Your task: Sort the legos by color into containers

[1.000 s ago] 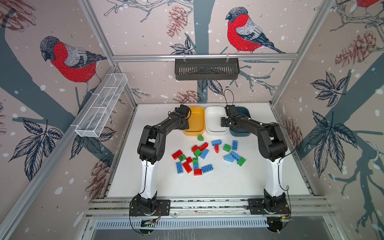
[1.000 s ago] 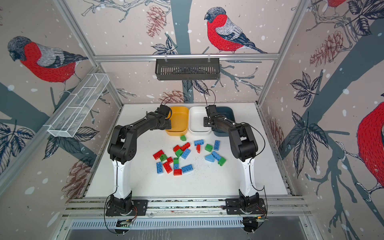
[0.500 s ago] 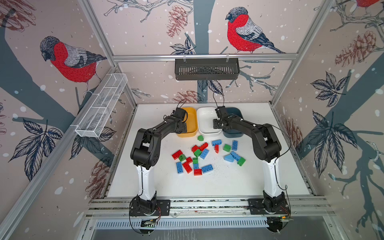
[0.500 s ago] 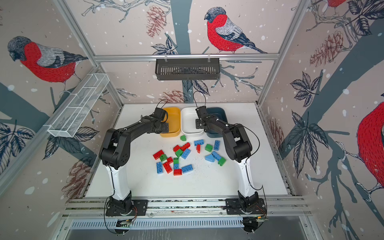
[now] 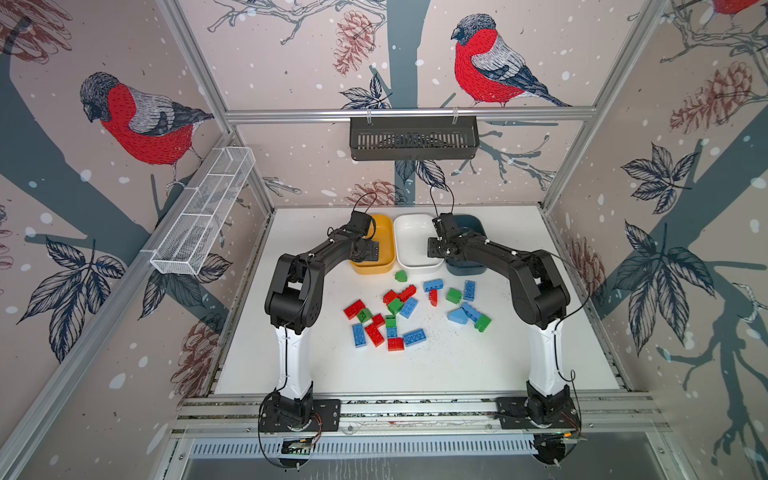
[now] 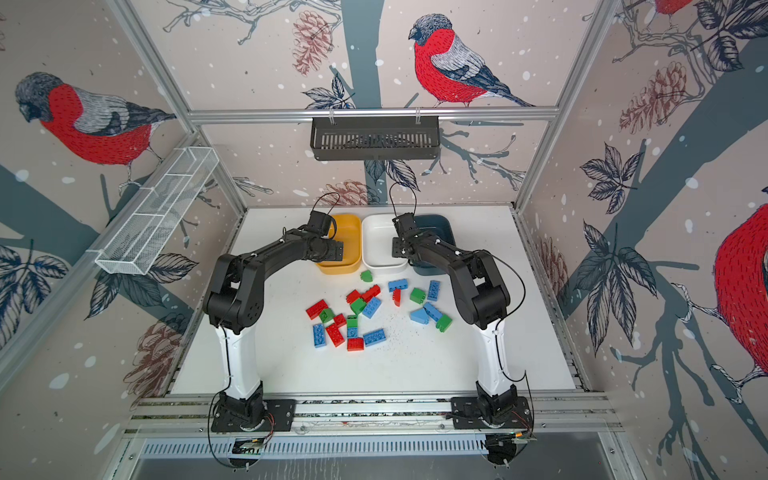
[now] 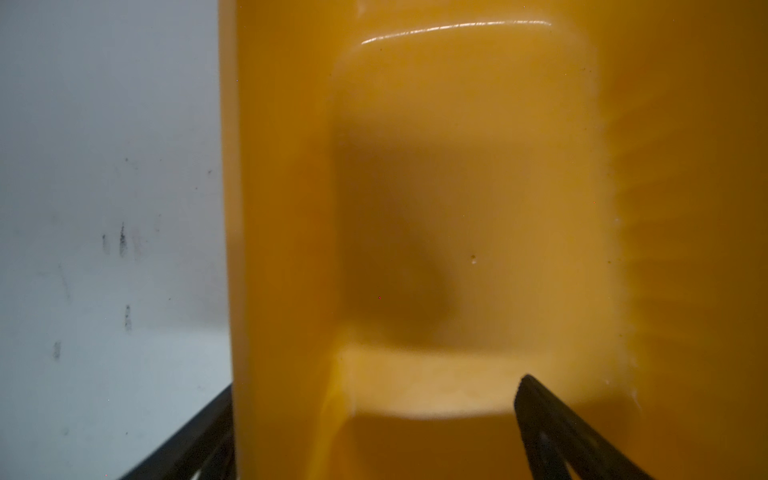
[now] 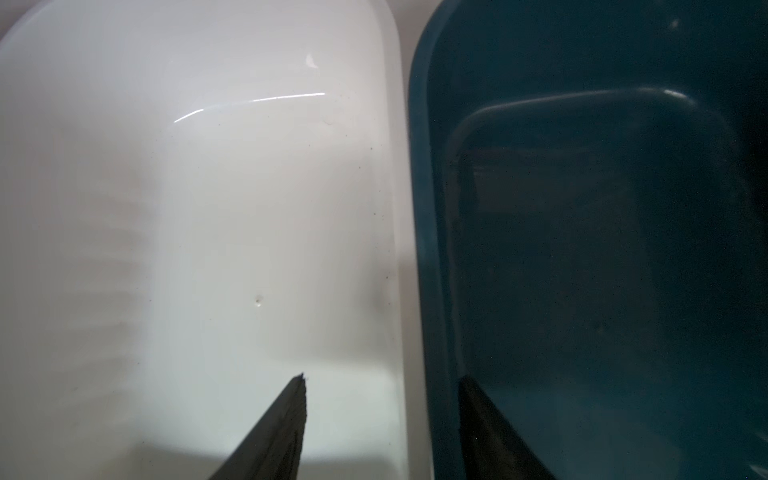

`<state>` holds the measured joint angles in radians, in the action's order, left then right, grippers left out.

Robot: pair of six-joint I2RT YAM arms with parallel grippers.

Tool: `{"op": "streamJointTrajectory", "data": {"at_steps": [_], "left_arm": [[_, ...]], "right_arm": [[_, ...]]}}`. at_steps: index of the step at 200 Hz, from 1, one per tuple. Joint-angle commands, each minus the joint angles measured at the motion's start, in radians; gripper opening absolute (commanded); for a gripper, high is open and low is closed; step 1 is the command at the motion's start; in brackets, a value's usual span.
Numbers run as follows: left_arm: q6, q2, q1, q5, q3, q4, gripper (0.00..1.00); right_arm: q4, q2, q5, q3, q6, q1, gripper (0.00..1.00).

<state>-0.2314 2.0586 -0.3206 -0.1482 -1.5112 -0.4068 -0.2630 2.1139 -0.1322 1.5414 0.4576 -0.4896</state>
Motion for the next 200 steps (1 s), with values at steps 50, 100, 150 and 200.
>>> {"op": "streamJointTrajectory", "data": {"at_steps": [50,100,150,200], "left_arm": [[0.094,0.077,-0.039,0.029,-0.098,-0.031,0.98],[0.083,0.067,-0.046,-0.022,-0.117,-0.06,0.98],[0.032,-0.003,-0.046,-0.029,-0.045,-0.066,0.97],[-0.024,-0.078,-0.046,-0.061,-0.017,-0.062,0.97]], "right_arm": [[0.085,-0.055,0.047,-0.066,0.033,-0.002,0.62],[0.083,-0.078,0.016,-0.084,0.029,0.007,0.66],[0.054,-0.194,-0.008,-0.155,-0.039,0.012,0.79],[0.076,-0.451,-0.015,-0.388,-0.032,0.02,0.83]]}}
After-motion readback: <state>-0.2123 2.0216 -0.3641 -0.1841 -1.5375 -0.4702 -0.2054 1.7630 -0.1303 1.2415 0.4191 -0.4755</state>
